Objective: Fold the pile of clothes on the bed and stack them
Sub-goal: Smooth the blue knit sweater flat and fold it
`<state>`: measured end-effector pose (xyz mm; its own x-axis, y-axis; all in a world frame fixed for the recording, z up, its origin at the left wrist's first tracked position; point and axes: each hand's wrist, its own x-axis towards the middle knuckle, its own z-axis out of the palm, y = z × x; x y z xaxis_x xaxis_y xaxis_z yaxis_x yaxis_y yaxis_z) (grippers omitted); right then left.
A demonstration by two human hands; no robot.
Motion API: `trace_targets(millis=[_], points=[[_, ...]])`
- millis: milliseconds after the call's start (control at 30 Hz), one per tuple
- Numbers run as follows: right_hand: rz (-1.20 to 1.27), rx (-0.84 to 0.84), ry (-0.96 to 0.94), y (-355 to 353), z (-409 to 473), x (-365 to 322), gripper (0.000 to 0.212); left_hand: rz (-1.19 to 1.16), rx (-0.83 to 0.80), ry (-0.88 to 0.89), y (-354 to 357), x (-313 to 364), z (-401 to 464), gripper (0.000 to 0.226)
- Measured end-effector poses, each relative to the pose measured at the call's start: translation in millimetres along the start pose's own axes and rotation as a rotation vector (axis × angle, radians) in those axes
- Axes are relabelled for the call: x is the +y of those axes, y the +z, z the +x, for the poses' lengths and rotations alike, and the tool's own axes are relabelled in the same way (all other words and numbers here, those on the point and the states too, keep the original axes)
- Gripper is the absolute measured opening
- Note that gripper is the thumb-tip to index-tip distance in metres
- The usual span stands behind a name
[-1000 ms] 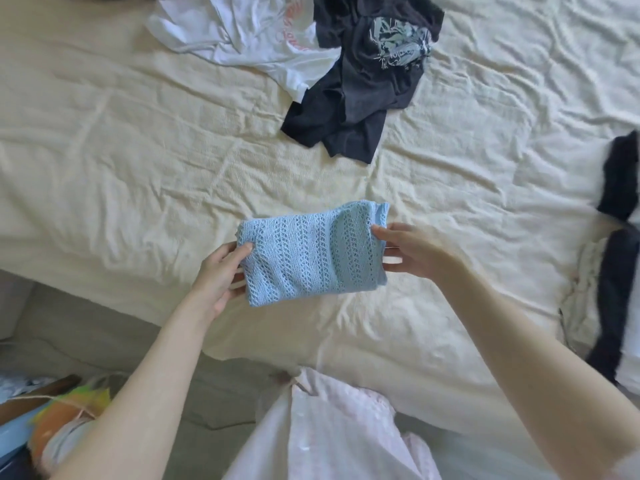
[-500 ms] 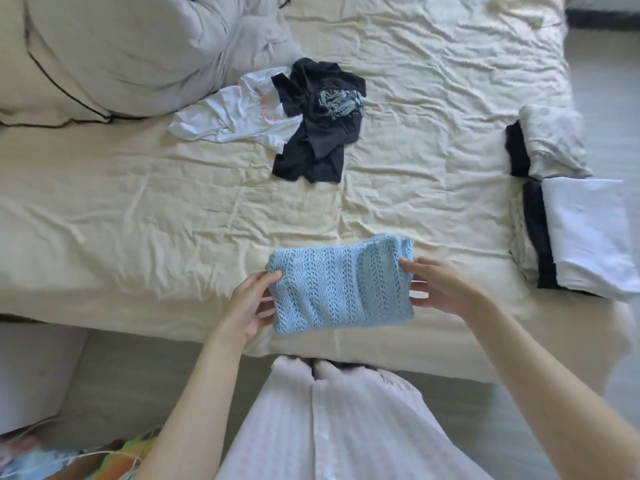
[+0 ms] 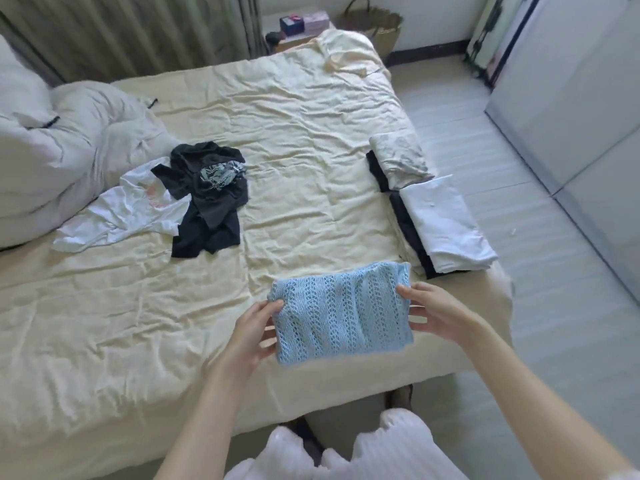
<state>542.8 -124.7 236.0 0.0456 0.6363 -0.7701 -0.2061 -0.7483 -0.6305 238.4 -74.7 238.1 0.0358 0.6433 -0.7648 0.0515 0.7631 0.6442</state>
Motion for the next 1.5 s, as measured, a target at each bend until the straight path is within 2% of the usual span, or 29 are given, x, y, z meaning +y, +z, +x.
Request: trace_targets(millis=[300,500,633,733,833,1000,1067,1133,1200,1233,1300,1333,1400,1433,1500], points=[[0.291,0.097,0.022,-161,35,-39,0.012,0.273,-0.021,0.093,202,87,67,0.006],[0.615,0.161,-0.003,-214,66,-50,0.009,0.642,-0.023,0.396,334,165,134,0.008],[0.758,0.162,-0.042,-225,90,-48,0.017,0.874,-0.146,0.532,400,195,177,0.008],[0.825,0.137,-0.083,-229,106,-39,0.023,0.944,-0.248,0.607,433,200,204,0.010],[0.848,0.159,-0.040,-232,124,-28,0.018,1.018,-0.262,0.682,452,191,234,0.012],[0.795,0.168,0.101,-235,150,-17,0.012,1.311,-0.331,0.567,464,156,277,0.047],[0.756,0.182,0.146,-238,152,-17,0.014,1.393,-0.269,0.610,465,142,279,0.057],[0.674,0.264,0.159,-240,149,-18,0.013,1.434,-0.152,0.806,460,127,268,0.059],[0.425,0.514,0.116,-243,144,-16,0.012,1.408,-0.130,0.993,449,105,249,0.057],[0.222,0.680,0.052,-244,141,-13,0.016,1.400,-0.157,1.040,442,90,239,0.057],[-0.253,0.891,-0.257,-247,134,-12,0.020,1.469,-0.246,1.014,429,63,225,0.061],[-0.486,0.895,-0.448,-247,133,-13,0.024,1.535,-0.276,0.953,426,53,224,0.065],[-0.882,0.732,-0.678,-247,141,-14,0.037,1.652,-0.298,0.843,426,47,231,0.072],[-1.020,0.612,-0.671,-247,147,-14,0.042,1.691,-0.306,0.823,430,48,236,0.074],[-1.180,0.418,-0.469,-248,156,-16,0.050,1.762,-0.350,0.803,438,56,243,0.078]])
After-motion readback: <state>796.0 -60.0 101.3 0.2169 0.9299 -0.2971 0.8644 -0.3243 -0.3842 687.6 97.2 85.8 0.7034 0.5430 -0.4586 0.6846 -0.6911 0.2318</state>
